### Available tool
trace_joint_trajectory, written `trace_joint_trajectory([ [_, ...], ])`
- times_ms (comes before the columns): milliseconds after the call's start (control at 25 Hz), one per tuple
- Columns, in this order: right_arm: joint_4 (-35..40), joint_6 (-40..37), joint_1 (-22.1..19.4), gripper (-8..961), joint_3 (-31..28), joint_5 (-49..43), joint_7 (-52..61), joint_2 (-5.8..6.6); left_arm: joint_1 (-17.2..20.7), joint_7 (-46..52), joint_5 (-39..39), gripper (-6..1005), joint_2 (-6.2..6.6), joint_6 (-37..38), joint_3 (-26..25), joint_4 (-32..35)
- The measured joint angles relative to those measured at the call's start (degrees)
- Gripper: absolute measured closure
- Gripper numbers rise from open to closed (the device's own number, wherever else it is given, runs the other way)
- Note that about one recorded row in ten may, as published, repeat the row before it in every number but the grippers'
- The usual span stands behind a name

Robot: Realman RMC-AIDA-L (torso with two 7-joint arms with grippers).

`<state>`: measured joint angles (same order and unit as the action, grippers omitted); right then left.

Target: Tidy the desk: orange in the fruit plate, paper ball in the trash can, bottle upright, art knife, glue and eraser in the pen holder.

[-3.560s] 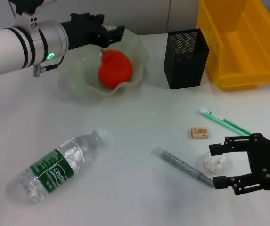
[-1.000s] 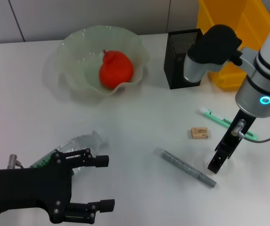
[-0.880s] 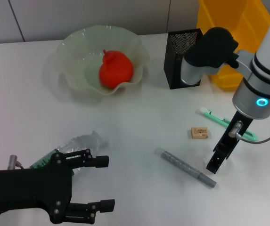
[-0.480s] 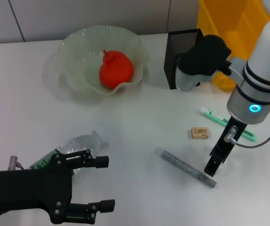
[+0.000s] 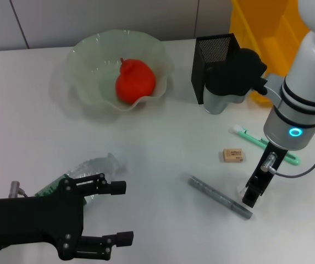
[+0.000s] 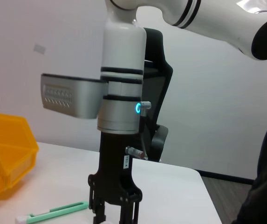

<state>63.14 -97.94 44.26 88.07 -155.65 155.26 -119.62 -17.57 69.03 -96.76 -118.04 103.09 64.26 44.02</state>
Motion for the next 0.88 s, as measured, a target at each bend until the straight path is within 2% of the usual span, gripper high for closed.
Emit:
trace_joint_trajectory([
  [80, -0.4, 0.39, 0.04, 355, 0.3, 0.0, 0.0, 0.0, 0.04, 0.01, 0.0, 167, 0.0, 0.01, -0.07, 0.01],
  [480, 2.16, 0.38, -0.73, 502, -0.13, 0.0, -0.11, 0.13, 0.07, 0.04, -0.01, 170, 0.0, 0.07, 0.09, 0.02],
  [640, 9.99, -3.92, -2.45, 531, -2.05, -0.02, -0.2, 0.34, 0.22, 0.05, -0.01, 171, 0.0, 0.24, -0.09, -0.04],
  [880, 23.63, -11.96, -3.47, 549, -10.8, -5.02, -1.52, 0.62, 0.31, 0.05, -0.01, 172, -0.07, 0.41, -0.12, -0.07],
])
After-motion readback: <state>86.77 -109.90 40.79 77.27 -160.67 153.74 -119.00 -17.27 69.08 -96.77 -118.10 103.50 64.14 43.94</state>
